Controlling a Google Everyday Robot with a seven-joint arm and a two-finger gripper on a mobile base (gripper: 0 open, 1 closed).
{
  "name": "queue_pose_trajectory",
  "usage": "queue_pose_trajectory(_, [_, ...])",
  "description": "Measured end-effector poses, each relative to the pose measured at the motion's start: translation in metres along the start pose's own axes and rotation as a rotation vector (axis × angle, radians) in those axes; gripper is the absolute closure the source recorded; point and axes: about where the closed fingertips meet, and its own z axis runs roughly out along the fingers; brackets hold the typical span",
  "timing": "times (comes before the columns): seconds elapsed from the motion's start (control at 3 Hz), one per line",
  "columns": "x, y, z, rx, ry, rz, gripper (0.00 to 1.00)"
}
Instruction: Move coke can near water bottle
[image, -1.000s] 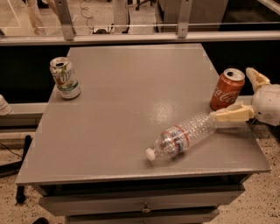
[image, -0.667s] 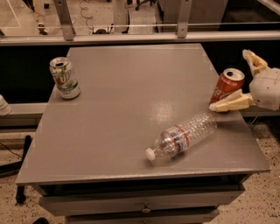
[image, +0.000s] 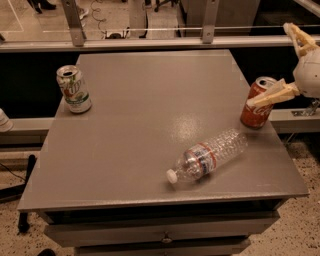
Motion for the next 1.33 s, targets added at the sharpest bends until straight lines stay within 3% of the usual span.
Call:
queue_pose_trajectory(0.67, [-0.017,-0.024,-0.031,0.033,0.117,-0.041,0.00])
queue_pose_trajectory(1.33, [-0.035,-0.097,-0.090,0.095,0.192,-0.123,0.00])
